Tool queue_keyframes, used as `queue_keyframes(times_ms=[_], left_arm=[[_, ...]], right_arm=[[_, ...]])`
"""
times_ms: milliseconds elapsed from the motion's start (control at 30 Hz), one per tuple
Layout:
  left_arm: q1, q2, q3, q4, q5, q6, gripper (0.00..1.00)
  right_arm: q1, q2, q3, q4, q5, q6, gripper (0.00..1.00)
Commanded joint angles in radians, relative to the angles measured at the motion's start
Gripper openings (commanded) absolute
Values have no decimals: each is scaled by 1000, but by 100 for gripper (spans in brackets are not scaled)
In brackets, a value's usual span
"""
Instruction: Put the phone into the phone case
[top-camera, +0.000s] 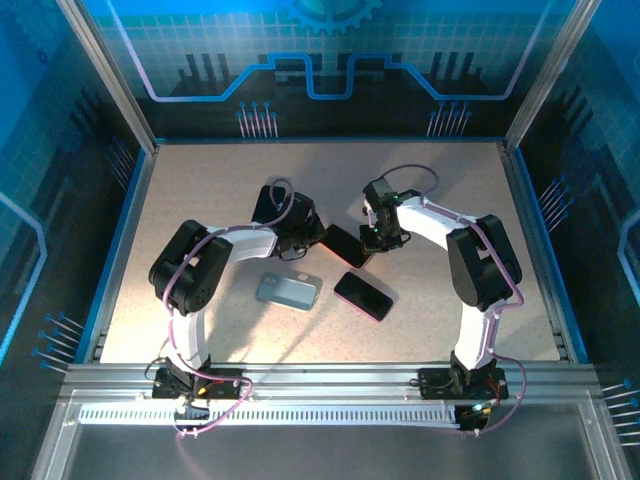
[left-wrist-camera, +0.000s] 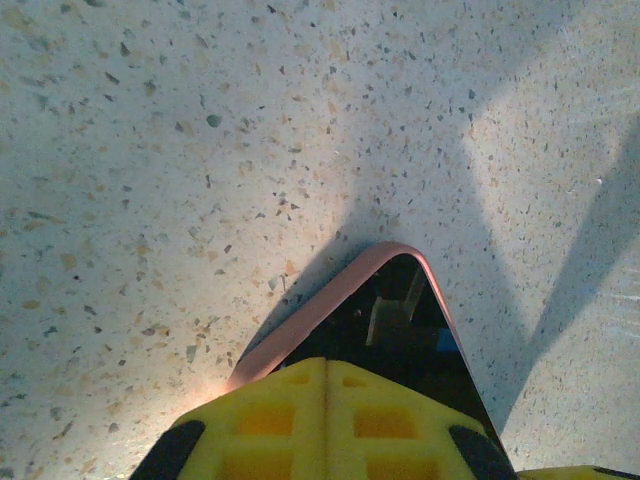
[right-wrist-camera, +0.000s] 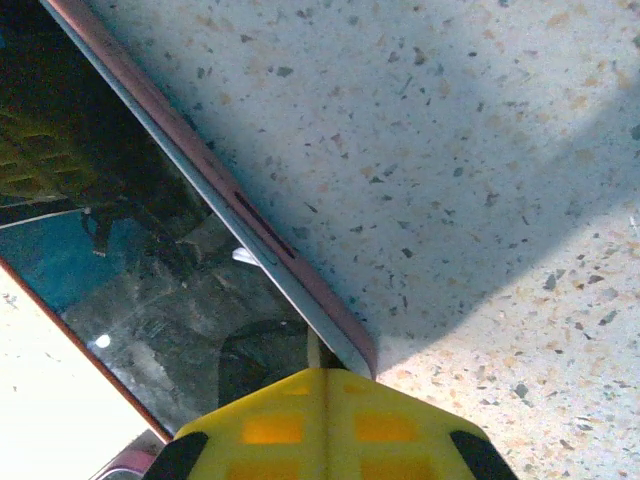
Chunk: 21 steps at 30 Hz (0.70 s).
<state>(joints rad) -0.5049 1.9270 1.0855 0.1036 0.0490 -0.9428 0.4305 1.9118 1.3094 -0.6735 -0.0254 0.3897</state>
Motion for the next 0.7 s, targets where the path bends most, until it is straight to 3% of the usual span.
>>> queue_keyframes(times_ms=[0,367,667], left_arm=[[3,18,4,13,13,-11,0],[4,49,16,9,25,-16,0],[4,71,14,3,28,-8,0]], right_arm=[[-12,17,31,-37,20,-23,0],[-11,97,39,-49,9,-44,0],[58,150,-60,-20,8,10,0]])
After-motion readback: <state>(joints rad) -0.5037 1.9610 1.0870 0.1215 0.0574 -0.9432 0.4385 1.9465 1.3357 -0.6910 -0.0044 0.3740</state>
